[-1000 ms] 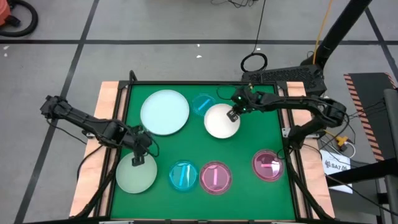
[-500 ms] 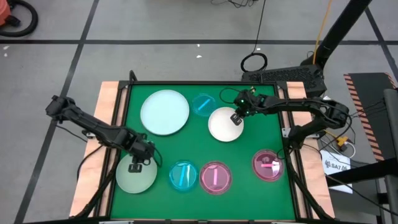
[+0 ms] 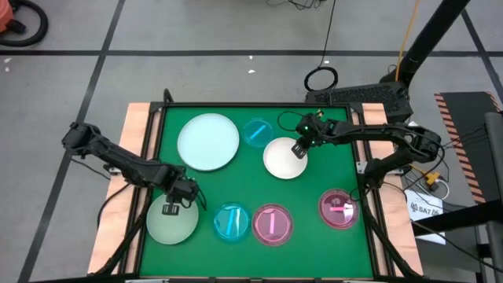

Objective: Stack plastic plates
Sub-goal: Stack the green plate on top of the blue plate

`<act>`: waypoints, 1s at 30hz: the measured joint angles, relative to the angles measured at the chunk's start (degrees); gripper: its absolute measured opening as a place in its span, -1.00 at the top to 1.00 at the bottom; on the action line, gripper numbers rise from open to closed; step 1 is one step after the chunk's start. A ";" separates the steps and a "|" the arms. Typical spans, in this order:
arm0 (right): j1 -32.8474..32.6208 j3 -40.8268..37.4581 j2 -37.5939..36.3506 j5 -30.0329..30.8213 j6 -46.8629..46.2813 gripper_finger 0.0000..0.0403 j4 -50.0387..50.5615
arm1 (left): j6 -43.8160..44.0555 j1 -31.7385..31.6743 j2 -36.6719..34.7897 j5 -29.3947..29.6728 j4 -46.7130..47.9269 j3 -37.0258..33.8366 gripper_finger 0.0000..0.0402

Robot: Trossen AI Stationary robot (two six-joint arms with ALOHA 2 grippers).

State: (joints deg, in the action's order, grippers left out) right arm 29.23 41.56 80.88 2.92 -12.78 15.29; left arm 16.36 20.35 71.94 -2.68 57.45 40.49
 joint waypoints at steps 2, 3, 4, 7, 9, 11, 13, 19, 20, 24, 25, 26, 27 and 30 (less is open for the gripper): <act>0.00 0.00 0.00 0.00 0.00 0.23 -0.05 | -0.85 -0.58 0.02 1.21 -0.23 0.24 0.50; 0.00 0.00 0.00 0.00 -0.01 0.21 -0.13 | -0.85 -0.92 0.02 1.84 -0.07 0.24 0.50; 0.00 0.00 0.00 0.00 -0.03 0.19 -0.28 | -0.81 -1.14 0.02 2.41 -0.07 0.22 0.49; 0.00 0.00 0.00 0.00 -0.22 0.16 -0.50 | -0.81 -1.90 0.07 2.89 -0.45 0.22 0.39; 0.00 0.00 0.01 0.00 -0.22 0.15 -0.48 | -0.95 -2.18 0.07 3.06 -0.68 0.22 0.32; 0.00 0.00 0.02 0.05 -0.22 0.15 -0.50 | -1.49 -2.62 0.09 3.11 -0.99 0.22 0.25; 0.00 0.00 0.02 0.24 -0.12 0.16 -0.51 | -2.30 -2.93 0.09 2.81 -2.26 0.22 0.20; 0.00 0.00 0.02 0.44 -0.05 0.16 -2.59 | -3.19 -3.07 2.92 0.75 -6.89 0.09 0.19; 0.00 0.00 0.02 0.45 0.01 0.16 -3.33 | -3.19 -3.07 3.74 0.21 -7.59 0.09 0.19; -0.01 0.00 0.02 0.44 0.68 0.16 -6.07 | -4.23 -3.07 6.01 -0.33 -8.60 0.07 0.19; 0.00 0.00 0.02 0.36 0.99 0.16 -6.58 | -4.82 -3.07 6.40 -0.33 -8.86 0.06 0.19; 0.00 0.00 0.02 0.35 1.35 0.16 -7.11 | -5.60 -3.04 6.65 -0.35 -9.33 0.04 0.19; 0.00 0.00 0.02 0.33 1.47 0.16 -7.66 | -6.33 -2.96 6.65 -0.35 -9.84 0.02 0.19; -0.02 0.00 0.02 0.33 1.49 0.16 -7.91 | -8.49 -2.81 6.56 -0.35 -11.08 0.02 0.23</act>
State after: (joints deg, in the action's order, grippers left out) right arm 29.21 41.56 80.90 3.25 -11.29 7.37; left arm 7.87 17.54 78.51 -3.03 46.38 40.51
